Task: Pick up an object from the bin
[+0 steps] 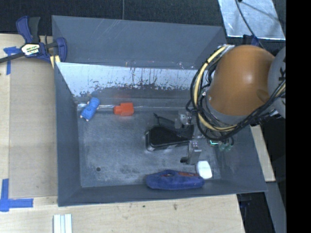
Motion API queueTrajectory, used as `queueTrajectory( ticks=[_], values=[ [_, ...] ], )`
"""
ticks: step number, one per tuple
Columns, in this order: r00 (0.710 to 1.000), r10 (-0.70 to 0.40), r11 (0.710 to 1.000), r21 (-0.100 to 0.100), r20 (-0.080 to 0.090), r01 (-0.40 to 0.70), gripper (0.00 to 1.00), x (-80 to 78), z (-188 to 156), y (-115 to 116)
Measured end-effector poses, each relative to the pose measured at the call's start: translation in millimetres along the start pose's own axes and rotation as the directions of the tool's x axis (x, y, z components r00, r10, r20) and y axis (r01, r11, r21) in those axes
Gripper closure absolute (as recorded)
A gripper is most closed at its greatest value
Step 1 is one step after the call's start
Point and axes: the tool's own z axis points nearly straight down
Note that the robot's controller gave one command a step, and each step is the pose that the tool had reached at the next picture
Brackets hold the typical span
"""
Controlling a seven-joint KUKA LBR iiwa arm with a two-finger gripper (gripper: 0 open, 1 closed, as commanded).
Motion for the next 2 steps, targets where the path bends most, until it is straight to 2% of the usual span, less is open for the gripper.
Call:
queueTrajectory(
  ticks=[1, 2],
  values=[
    [0.993, -0.119, 0.993, 0.001, 0.008, 0.119, 0.00, -71.2, 156, -26],
    [0.984, 0.175, 0.985, -0.002, 0.006, -0.175, 0.00, -107.8, 122, -12]
  ],
)
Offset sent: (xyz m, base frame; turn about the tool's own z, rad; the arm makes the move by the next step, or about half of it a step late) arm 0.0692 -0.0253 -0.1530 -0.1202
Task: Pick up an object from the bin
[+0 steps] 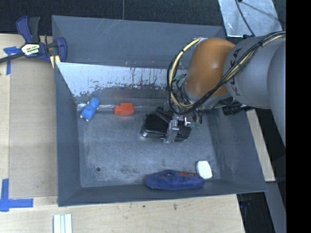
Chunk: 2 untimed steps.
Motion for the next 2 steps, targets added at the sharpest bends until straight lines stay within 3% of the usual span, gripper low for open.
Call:
queueTrajectory(
  ticks=[1, 2],
  values=[
    [0.972, 0.234, 0.972, 0.003, -0.005, -0.234, 0.00, -12.8, 2, -4],
    [0.921, 0.390, 0.921, 0.005, -0.004, -0.390, 0.00, -18.2, 31, 14]
  ],
)
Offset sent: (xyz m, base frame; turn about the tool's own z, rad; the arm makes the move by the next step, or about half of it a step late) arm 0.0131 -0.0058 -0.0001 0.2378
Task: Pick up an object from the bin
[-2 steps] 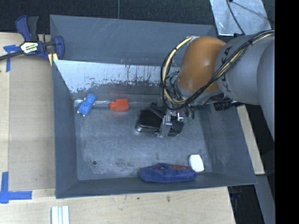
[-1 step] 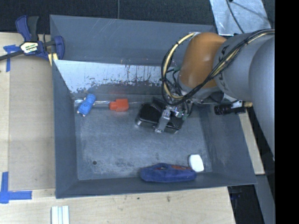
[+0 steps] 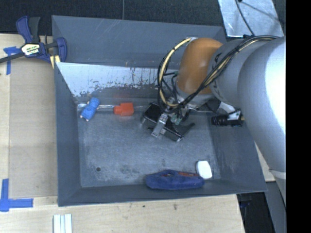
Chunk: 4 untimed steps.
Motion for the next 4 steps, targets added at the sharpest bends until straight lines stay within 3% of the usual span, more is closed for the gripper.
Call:
queueTrajectory(
  ticks=[1, 2, 3, 4],
  values=[
    [0.990, 0.140, 0.990, -0.006, 0.000, -0.140, 0.00, 3.0, -1, -13],
    [0.991, 0.137, 0.991, -0.002, -0.004, -0.137, 1.00, 3.9, -1, -13],
    [0.991, 0.134, 0.991, -0.002, 0.002, -0.134, 1.00, 4.8, -21, -14],
    [0.991, 0.131, 0.991, -0.004, 0.004, -0.131, 1.00, 4.8, -81, -16]
  ],
)
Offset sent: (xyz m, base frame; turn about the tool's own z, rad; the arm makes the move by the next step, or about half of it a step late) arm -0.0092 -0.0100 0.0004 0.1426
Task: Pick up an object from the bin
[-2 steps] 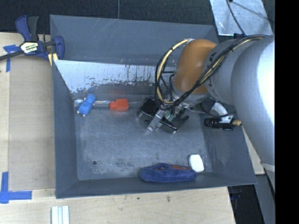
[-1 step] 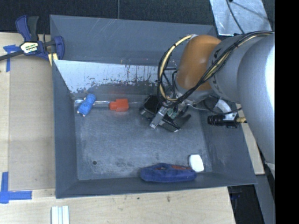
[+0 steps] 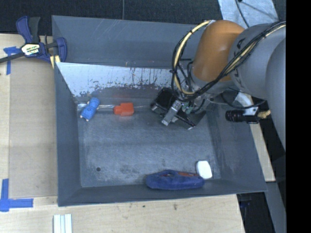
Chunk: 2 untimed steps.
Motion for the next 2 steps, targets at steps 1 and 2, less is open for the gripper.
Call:
queueTrajectory(
  ticks=[1, 2],
  values=[
    [1.000, -0.003, 1.000, 0.002, -0.002, 0.003, 1.00, -0.1, -28.3, -1.5],
    [1.000, -0.004, 1.000, 0.004, -0.003, 0.004, 1.00, 0.7, -29.4, -3.2]
  ],
)
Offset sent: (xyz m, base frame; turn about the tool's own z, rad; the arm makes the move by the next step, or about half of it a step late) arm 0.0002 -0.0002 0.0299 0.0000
